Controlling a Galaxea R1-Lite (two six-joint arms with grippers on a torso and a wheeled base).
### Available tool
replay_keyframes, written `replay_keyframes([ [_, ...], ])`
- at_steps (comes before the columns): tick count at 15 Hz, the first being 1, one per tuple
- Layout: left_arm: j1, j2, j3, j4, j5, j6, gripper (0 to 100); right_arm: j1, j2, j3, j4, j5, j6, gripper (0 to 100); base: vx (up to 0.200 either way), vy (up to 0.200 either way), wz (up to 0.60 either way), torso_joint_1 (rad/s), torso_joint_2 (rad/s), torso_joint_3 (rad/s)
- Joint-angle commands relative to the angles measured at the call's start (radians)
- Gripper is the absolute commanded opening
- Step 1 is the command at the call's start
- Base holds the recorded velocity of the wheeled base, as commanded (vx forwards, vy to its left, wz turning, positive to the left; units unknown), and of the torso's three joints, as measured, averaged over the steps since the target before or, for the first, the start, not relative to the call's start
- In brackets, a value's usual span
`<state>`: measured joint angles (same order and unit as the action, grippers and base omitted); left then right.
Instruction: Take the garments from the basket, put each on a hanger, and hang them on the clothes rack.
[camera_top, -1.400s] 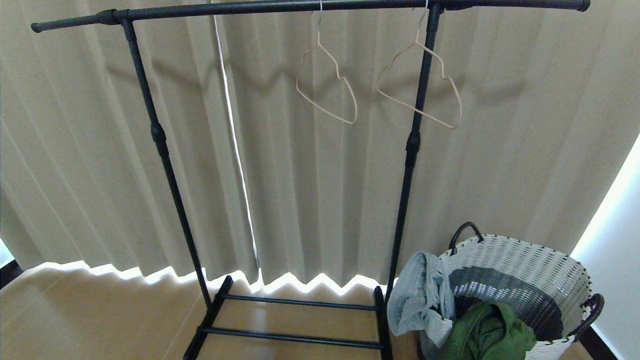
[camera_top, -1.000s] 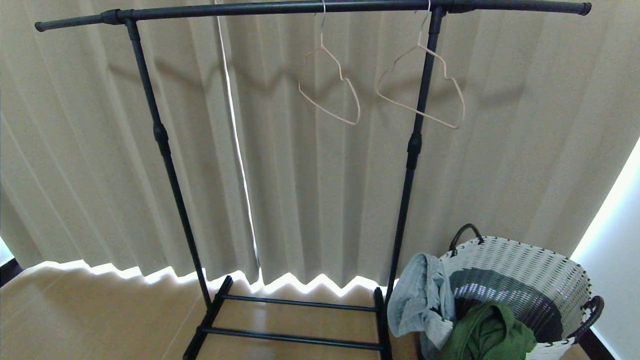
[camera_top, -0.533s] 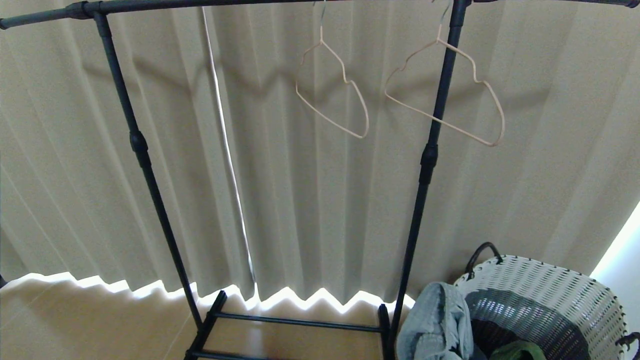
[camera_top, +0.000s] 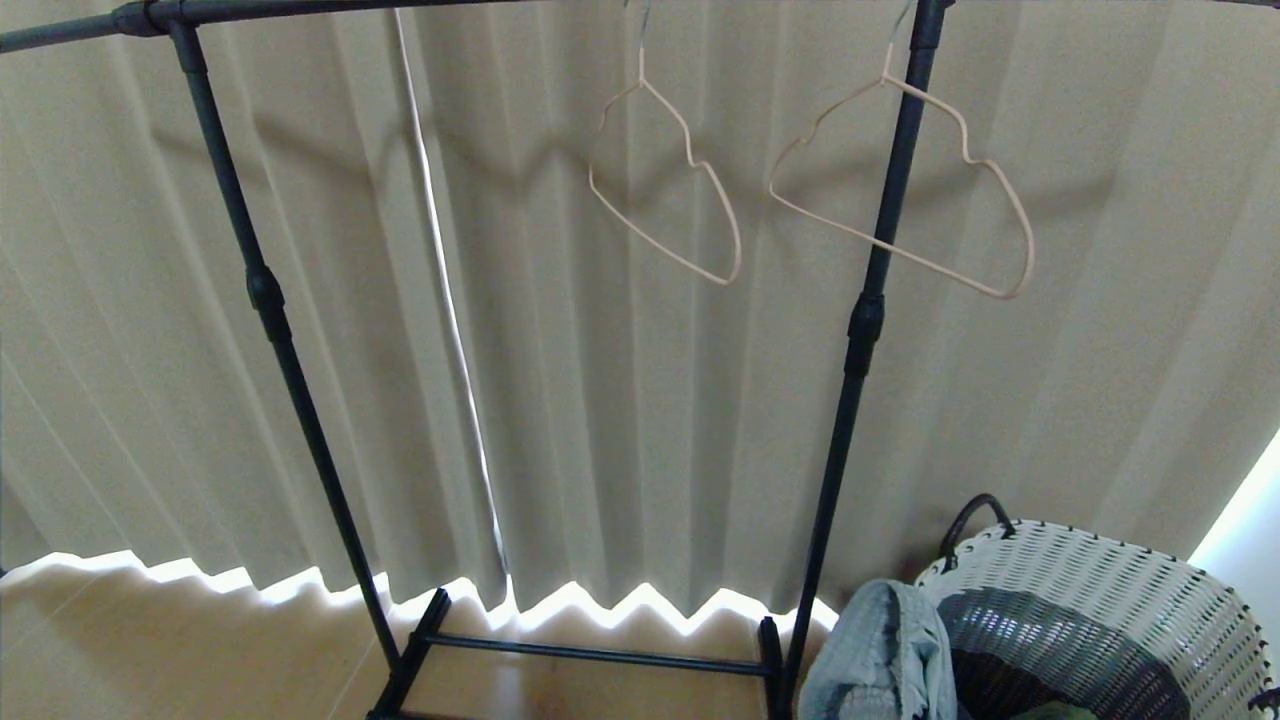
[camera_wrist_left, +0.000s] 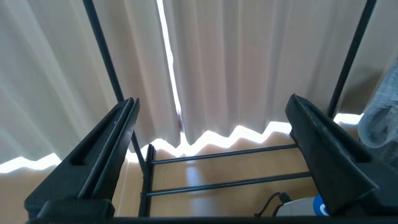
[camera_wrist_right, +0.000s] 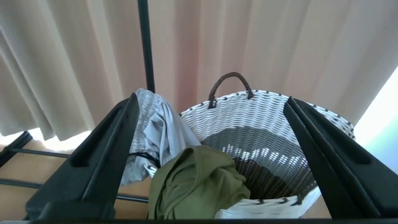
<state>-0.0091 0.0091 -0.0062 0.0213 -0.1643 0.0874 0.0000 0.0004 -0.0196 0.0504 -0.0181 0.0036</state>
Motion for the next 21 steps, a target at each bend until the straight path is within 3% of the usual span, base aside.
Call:
replay_keyframes([
  [1, 0.0, 0.0, 0.0, 0.0, 0.0, 0.0, 100, 0.0, 0.0, -0.002, 0.003, 0.0, -0.005, 100, 0.0, 0.0, 0.0, 0.0, 0.0, 0.0],
  [4, 0.0, 0.0, 0.0, 0.0, 0.0, 0.0, 100, 0.005, 0.01, -0.046, 0.028, 0.001, -0.117, 100, 0.0, 0.0, 0.0, 0.0, 0.0, 0.0],
  [6, 0.0, 0.0, 0.0, 0.0, 0.0, -0.002, 100, 0.031, 0.135, -0.126, 0.088, 0.0, -0.185, 100, 0.0, 0.0, 0.0, 0.0, 0.0, 0.0],
  [11, 0.0, 0.0, 0.0, 0.0, 0.0, -0.002, 100, 0.04, 0.635, -0.22, 0.086, -0.008, -0.258, 100, 0.0, 0.0, 0.0, 0.0, 0.0, 0.0],
  [12, 0.0, 0.0, 0.0, 0.0, 0.0, -0.002, 100, 0.031, 0.81, -0.249, 0.081, -0.011, -0.306, 100, 0.0, 0.0, 0.0, 0.0, 0.0, 0.0],
  [14, 0.0, 0.0, 0.0, 0.0, 0.0, -0.002, 100, 0.021, 0.949, -0.266, 0.074, -0.011, -0.387, 100, 0.0, 0.0, 0.0, 0.0, 0.0, 0.0],
  [17, 0.0, 0.0, 0.0, 0.0, 0.0, -0.002, 100, -0.028, 1.222, -0.273, -0.063, -0.014, -0.547, 100, 0.0, 0.0, 0.0, 0.0, 0.0, 0.0],
  [21, 0.0, 0.0, 0.0, 0.0, 0.0, -0.002, 100, -0.124, 1.483, -0.276, -0.221, -0.016, -0.689, 100, 0.0, 0.0, 0.0, 0.0, 0.0, 0.0],
])
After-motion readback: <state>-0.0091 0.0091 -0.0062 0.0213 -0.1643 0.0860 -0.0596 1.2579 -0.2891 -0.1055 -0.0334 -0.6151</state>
